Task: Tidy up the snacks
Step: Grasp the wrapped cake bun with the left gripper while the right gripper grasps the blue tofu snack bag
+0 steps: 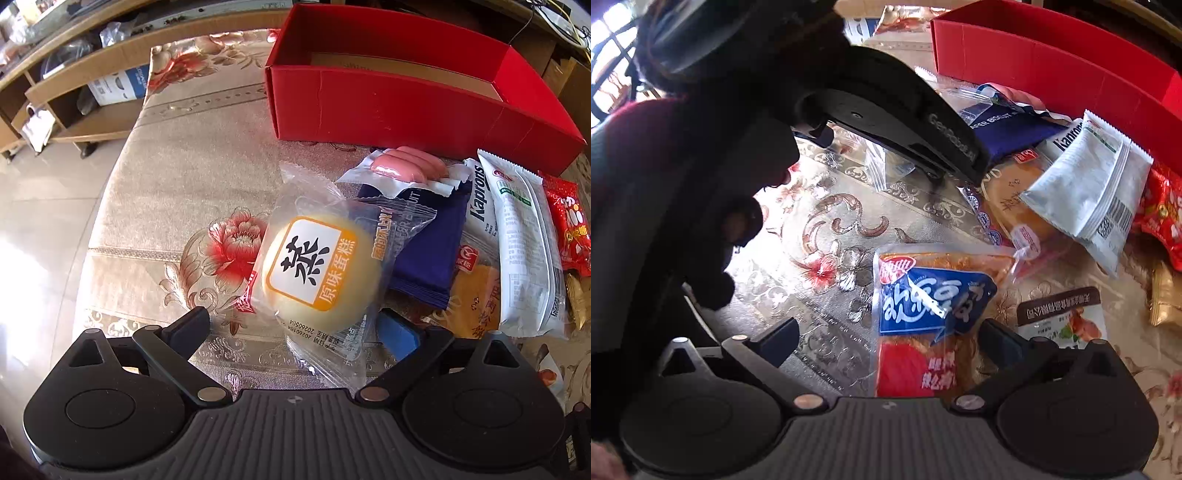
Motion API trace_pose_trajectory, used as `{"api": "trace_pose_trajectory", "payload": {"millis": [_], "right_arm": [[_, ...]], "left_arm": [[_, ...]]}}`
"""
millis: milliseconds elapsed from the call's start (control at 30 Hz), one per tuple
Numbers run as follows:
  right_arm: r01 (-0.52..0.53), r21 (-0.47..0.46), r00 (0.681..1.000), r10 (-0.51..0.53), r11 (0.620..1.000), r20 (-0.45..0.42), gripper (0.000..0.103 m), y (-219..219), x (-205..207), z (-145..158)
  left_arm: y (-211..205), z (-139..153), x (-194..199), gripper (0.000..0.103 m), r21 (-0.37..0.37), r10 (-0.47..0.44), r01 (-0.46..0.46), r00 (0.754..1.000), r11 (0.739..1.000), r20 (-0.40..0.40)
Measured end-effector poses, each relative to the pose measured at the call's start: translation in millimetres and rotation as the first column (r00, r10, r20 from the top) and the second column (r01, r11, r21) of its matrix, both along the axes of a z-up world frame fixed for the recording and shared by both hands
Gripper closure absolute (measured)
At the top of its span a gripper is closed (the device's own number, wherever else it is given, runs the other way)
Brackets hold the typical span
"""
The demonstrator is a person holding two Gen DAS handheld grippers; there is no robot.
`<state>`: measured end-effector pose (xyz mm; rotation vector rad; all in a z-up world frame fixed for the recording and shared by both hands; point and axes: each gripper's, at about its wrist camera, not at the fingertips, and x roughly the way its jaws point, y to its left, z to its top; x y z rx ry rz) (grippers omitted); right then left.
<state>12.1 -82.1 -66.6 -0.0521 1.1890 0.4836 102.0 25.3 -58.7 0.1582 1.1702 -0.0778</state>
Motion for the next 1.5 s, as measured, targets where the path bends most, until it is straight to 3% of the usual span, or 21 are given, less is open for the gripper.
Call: {"api": "trace_pose_trajectory", "payload": {"millis": [233, 300, 333, 367, 467, 567, 833, 1000, 1100, 1333, 1500], "right_arm": [[0.043, 0.022, 0.999, -0.044, 0.999, 0.03, 0.003, 3, 14, -1], [0.023, -0.062, 0.997, -0.018, 0.998, 0.077, 0.026, 6, 7, 3], [0.0, -0.128, 0.993, 0.015, 0.992, 0.114, 0.046, 9, 2, 5], [-0.018, -0.122, 0.993, 0.032, 0.992, 0.117, 0.056, 7, -1, 7], [0.016, -0.122, 0.996, -0.005, 0.992, 0.093, 0.065, -8, -1, 9], [0.074, -0.077, 0.992, -0.066, 0.994, 0.105, 0.066, -27, -6, 23], [0.166, 0.061, 0.976, -0.173, 0.984, 0.135, 0.066, -69, -12, 40], [0.146, 0.099, 0.979, -0.158, 0.984, 0.126, 0.066, -73, -13, 41], [0.15, 0.123, 0.978, -0.166, 0.981, 0.128, 0.066, -78, -17, 48], [0.166, 0.149, 0.972, -0.188, 0.975, 0.141, 0.066, -85, -18, 54], [0.177, 0.15, 0.969, -0.199, 0.973, 0.148, 0.066, -87, -20, 55]], "left_arm": [[1, 0, -1, 0.003, -0.021, -0.008, 0.007, 1.0, 1.0, -0.022], [2, -1, 1, 0.003, -0.024, -0.011, 0.011, 1.0, 1.0, -0.022], [3, -1, 1, 0.003, -0.022, -0.01, 0.01, 1.0, 1.0, -0.022], [3, 0, 1, 0.003, -0.022, -0.009, 0.009, 1.0, 1.0, -0.021], [0, 4, 0, 0.003, -0.029, -0.018, 0.018, 1.0, 0.999, -0.009], [1, 10, -2, 0.003, -0.025, -0.021, 0.021, 1.0, 0.999, 0.018], [14, 19, 1, 0.003, -0.121, 0.04, -0.037, 0.999, 0.992, 0.015], [3, 12, 10, 0.007, -0.088, 0.031, -0.03, 1.0, 0.996, 0.002], [-2, 12, 14, 0.013, -0.061, 0.037, -0.036, 0.999, 0.997, 0.01], [9, 25, 3, 0.036, -0.15, 0.064, -0.061, 0.998, 0.987, 0.018], [11, 27, -4, 0.039, -0.157, 0.063, -0.058, 0.998, 0.986, 0.028]]}}
